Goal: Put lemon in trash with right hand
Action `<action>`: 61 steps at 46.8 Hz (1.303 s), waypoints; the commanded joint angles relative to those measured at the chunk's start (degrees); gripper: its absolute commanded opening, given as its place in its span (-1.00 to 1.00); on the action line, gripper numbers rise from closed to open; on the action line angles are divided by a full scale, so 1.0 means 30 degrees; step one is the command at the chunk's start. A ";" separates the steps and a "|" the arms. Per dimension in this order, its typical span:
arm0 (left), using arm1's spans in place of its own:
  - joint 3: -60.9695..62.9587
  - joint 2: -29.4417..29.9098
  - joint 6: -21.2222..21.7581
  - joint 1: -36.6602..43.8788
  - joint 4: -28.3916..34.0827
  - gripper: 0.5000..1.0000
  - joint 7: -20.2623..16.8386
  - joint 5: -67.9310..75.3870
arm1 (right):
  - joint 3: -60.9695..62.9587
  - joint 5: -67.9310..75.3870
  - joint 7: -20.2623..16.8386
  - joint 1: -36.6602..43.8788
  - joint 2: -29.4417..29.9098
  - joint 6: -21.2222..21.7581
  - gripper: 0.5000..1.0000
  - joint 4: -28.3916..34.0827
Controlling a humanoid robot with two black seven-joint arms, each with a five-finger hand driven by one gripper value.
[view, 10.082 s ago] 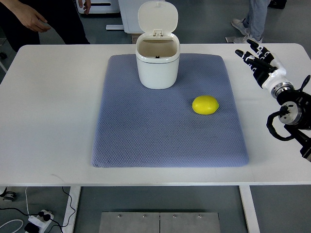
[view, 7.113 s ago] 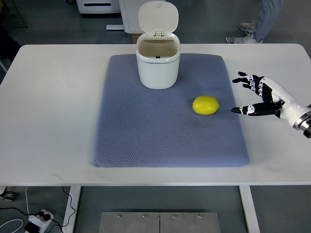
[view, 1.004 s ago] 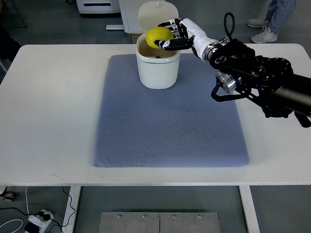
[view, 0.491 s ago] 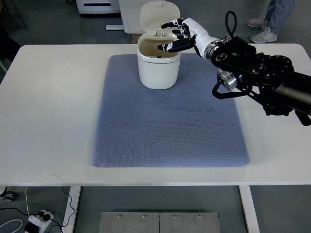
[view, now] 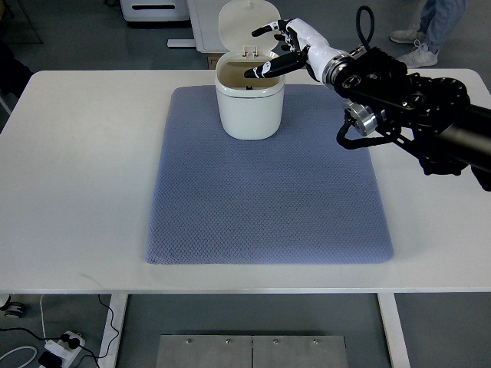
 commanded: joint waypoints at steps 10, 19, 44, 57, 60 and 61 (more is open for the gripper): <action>0.0000 0.0000 0.0000 -0.0012 0.0000 1.00 0.0000 0.0000 | 0.0026 -0.0203 0.0291 0.0354 -0.3160 0.0035 1.00 0.4025; 0.0000 0.0000 0.0000 0.0017 0.0000 1.00 0.0000 0.0000 | 0.0055 -0.0673 0.0349 0.0179 -0.5886 0.0035 1.00 0.5465; 0.0000 0.0000 0.0000 0.0017 0.0000 1.00 0.0000 0.0000 | 0.7522 -0.0526 0.0408 -0.6352 -0.7882 -0.0200 1.00 0.3298; 0.0000 0.0000 0.0000 0.0017 0.0000 1.00 0.0000 0.0000 | 0.9368 -0.0030 0.0320 -0.7467 -0.4133 -0.0053 1.00 -0.1269; 0.0000 0.0000 0.0000 0.0017 0.0000 1.00 0.0000 0.0000 | 1.0393 0.0731 0.0291 -0.7702 -0.3371 0.0006 1.00 -0.2413; 0.0000 0.0000 0.0000 0.0017 0.0000 1.00 0.0000 0.0000 | 1.0687 0.1053 0.0291 -0.7703 -0.3137 0.0006 1.00 -0.2764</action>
